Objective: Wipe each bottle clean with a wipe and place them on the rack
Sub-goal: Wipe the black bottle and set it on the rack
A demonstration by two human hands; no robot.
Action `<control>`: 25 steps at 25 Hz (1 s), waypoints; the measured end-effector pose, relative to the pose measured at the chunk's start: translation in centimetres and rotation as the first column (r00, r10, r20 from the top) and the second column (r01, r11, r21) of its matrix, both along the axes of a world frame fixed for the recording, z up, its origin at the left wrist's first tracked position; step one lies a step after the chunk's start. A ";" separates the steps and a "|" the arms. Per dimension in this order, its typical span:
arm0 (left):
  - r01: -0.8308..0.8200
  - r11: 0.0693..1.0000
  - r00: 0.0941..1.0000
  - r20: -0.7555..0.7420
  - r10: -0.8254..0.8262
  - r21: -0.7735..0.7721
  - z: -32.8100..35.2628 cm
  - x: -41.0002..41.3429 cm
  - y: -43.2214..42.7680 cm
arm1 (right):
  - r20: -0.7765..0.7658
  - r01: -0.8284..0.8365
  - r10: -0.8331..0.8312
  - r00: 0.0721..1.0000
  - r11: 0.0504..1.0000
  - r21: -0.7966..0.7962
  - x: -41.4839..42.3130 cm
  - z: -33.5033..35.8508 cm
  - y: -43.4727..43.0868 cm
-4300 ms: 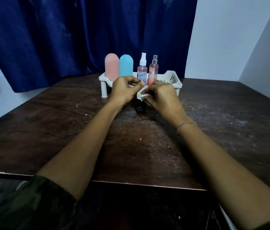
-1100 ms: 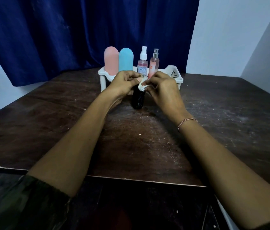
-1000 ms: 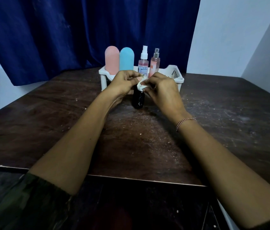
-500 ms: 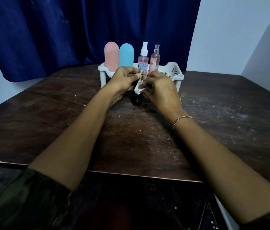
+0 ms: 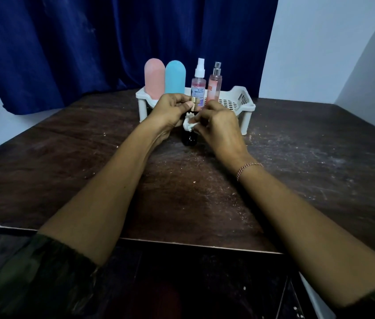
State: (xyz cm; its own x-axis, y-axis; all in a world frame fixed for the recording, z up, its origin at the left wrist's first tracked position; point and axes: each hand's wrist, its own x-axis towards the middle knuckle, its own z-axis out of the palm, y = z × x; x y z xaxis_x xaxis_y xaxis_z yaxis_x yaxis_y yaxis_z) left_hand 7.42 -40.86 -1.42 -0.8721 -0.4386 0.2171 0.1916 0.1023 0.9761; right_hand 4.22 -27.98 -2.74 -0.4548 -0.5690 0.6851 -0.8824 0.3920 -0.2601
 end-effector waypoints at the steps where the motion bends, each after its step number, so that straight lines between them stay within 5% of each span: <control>1: -0.010 1.000 1.000 -0.005 0.010 -0.006 0.0 0.0 0.1 | 0.001 0.002 -0.002 1.000 0.999 -0.038 0.1 0.0 -0.1; 7: -0.008 0.999 1.000 -0.012 0.009 0.036 -0.2 0.0 -0.2 | 0.083 -0.014 0.011 0.996 0.999 0.032 0.0 -0.2 -0.2; 11: -0.007 1.000 1.000 -0.030 0.007 0.014 -0.1 0.0 0.0 | 0.092 -0.003 0.012 0.996 0.995 -0.099 -0.2 0.0 -0.4; 15: -0.023 0.999 0.999 -0.025 0.024 0.041 -0.3 0.1 -0.1 | 0.174 -0.023 0.006 0.985 0.995 0.097 -0.2 -0.3 -0.2; 19: -0.049 0.998 0.998 -0.029 0.051 0.043 -0.5 0.0 -0.3 | 0.138 -0.025 0.022 0.990 0.999 0.022 -0.1 -0.3 -0.3; 25: -0.086 0.995 0.996 -0.005 0.086 0.048 -0.7 -0.6 0.3 | 0.141 -0.066 0.034 0.989 0.972 0.226 0.4 -0.5 -0.1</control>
State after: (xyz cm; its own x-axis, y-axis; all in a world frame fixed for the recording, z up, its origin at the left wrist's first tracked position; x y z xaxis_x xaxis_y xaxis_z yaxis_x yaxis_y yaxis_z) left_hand 6.86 -40.60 -2.15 -0.8290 -0.5221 0.2003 0.1913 0.0719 0.9789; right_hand 4.60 -28.11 -3.27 -0.5012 -0.7281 0.4676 -0.8652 0.4115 -0.2866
